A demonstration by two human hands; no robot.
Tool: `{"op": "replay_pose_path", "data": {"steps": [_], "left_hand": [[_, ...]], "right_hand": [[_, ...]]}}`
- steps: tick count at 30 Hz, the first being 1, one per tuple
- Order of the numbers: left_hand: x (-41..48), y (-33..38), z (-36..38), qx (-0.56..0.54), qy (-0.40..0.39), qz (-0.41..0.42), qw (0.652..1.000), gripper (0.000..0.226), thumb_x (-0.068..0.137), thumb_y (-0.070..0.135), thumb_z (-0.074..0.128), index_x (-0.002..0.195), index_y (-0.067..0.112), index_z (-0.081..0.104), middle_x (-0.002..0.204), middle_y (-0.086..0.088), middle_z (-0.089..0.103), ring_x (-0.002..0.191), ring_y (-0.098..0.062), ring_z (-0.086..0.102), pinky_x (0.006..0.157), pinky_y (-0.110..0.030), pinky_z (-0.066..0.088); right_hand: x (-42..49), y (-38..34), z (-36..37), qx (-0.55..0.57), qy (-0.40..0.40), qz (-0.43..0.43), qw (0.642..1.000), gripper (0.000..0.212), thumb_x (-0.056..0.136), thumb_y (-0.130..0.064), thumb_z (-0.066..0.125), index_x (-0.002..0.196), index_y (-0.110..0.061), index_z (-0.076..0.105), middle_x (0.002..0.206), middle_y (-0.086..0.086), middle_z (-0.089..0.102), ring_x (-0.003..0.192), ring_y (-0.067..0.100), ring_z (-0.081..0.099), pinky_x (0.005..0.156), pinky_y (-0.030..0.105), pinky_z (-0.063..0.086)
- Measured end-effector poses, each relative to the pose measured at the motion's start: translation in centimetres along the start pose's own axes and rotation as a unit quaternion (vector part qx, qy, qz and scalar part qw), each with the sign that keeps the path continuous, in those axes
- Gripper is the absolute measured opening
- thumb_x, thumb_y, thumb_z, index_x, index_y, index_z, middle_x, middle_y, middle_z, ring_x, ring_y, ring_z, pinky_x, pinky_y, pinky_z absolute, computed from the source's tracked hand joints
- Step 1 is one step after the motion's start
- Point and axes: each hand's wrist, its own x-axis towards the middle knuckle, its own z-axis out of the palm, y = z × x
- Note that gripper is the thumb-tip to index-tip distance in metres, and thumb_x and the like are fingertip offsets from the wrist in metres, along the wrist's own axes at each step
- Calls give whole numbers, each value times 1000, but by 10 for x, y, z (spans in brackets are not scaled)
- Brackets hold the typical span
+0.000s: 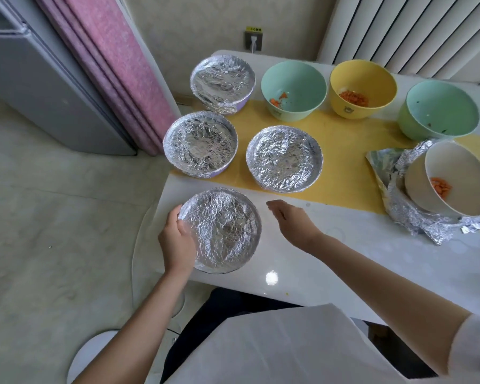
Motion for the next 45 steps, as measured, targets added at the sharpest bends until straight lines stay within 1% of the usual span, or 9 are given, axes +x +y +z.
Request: {"op": "replay_pose_path", "data": {"steps": [5, 12, 15, 20, 25, 31, 36, 40, 45], "left_hand": [[28, -13, -21, 17, 22, -8, 1000, 38, 93, -9, 35, 125, 0, 54, 119, -22, 60, 109, -35, 55, 81, -24, 35], [51, -20, -30, 11, 10, -7, 1000, 37, 95, -6, 33, 127, 0, 52, 119, -21, 60, 108, -32, 54, 75, -13, 29], [52, -22, -31, 7, -1, -13, 1000, 36, 96, -4, 33, 127, 2, 51, 116, -21, 61, 104, -32, 54, 74, -18, 30], [56, -26, -35, 19, -17, 18, 999, 35, 95, -5, 36, 126, -1, 52, 127, -18, 52, 118, -29, 48, 92, -16, 29], [60, -28, -42, 37, -37, 44, 998, 33, 94, -4, 38, 124, -1, 52, 125, -17, 48, 116, -29, 48, 96, -23, 32], [61, -17, -49, 162, -40, 56, 984, 37, 89, 1, 46, 124, 7, 52, 120, -16, 47, 109, -35, 49, 81, -43, 42], [61, 11, -45, 241, -21, 207, 948, 38, 74, -3, 60, 108, 13, 63, 103, -14, 53, 95, -36, 50, 77, -44, 39], [41, 46, -16, 208, -84, 350, 910, 35, 71, -3, 57, 100, 14, 66, 99, -8, 54, 92, -29, 47, 78, -41, 38], [-5, 72, 43, 171, -209, 487, 830, 33, 69, 1, 43, 92, 11, 65, 97, -10, 55, 91, -25, 44, 78, -35, 39]], "right_hand": [[17, 6, 21, -202, -81, -41, 975, 52, 98, -14, 41, 147, -14, 23, 155, 10, 21, 140, 29, 24, 115, 34, 18], [20, 8, 46, -310, -108, -11, 944, 55, 99, -19, 39, 149, -16, 16, 158, 9, -1, 144, 32, 3, 114, 45, 21], [18, 8, 49, -319, -105, -8, 942, 56, 99, -19, 38, 150, -17, 13, 158, 9, -4, 144, 32, 1, 114, 44, 23], [17, 10, 47, -296, -85, -15, 951, 54, 99, -14, 37, 149, -20, 17, 158, 2, -1, 145, 26, 2, 111, 40, 30], [13, 19, 48, -299, -62, -30, 952, 58, 96, -5, 37, 149, -21, 18, 159, -1, 3, 146, 21, 5, 111, 34, 29], [3, 29, 50, -317, -41, -50, 946, 61, 92, -1, 39, 148, -19, 21, 158, 2, 8, 145, 22, 11, 114, 38, 24], [-8, 40, 43, -280, -5, -56, 958, 61, 88, 3, 40, 146, -14, 29, 151, 4, 28, 136, 24, 30, 98, 35, 41], [-17, 46, 29, -276, -3, -7, 961, 58, 90, -1, 38, 145, -18, 27, 140, 2, 37, 124, 21, 38, 80, 33, 45], [-43, 86, 8, -281, 10, -3, 960, 55, 87, 3, 40, 140, -15, 38, 139, 5, 38, 121, 23, 42, 82, 30, 44]]}}
